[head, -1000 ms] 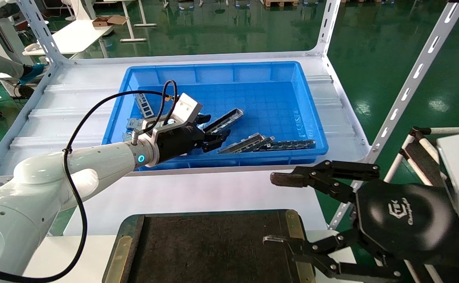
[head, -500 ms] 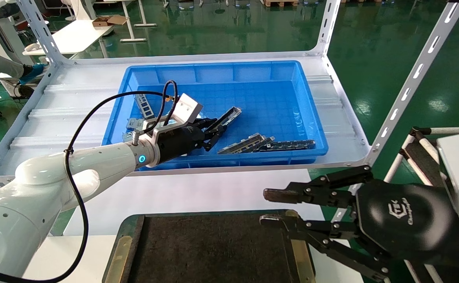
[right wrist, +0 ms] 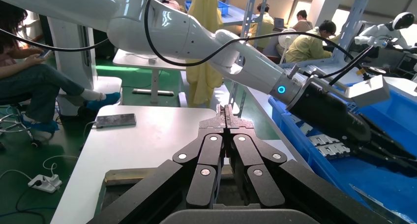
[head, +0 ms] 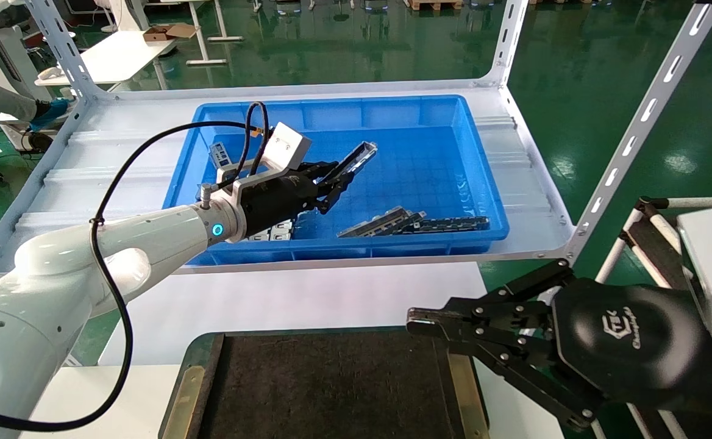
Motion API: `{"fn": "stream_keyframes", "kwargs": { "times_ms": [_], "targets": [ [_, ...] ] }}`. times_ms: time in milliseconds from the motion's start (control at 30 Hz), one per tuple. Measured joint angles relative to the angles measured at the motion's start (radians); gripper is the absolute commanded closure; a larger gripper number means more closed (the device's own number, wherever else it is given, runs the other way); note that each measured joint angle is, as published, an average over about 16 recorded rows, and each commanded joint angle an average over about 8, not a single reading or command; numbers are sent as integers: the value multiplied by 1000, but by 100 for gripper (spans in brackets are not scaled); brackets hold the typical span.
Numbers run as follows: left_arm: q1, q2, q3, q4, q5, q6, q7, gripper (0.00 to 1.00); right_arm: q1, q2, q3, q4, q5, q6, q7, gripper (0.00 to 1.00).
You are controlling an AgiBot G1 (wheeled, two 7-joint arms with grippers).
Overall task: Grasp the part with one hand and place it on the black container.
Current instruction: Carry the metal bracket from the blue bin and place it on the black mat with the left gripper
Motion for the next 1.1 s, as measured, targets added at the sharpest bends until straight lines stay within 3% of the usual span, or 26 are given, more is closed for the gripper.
{"fn": "stream_keyframes", "kwargs": {
  "times_ms": [267,667,867,1100],
  "targets": [
    [-24,-19,-14,-2,-54,109,28,100,0,0,0,0,0,0,0,100],
    [-14,-99,-43,-21,-129,457,56,100,0,0,0,0,0,0,0,100],
    [43,-149,-53,-61,-157,592,43,100,0,0,0,0,0,0,0,100],
    [176,-205,-52,-162,-178,669,-4,100,0,0,-1,0,0,0,0,100]
  ]
}}
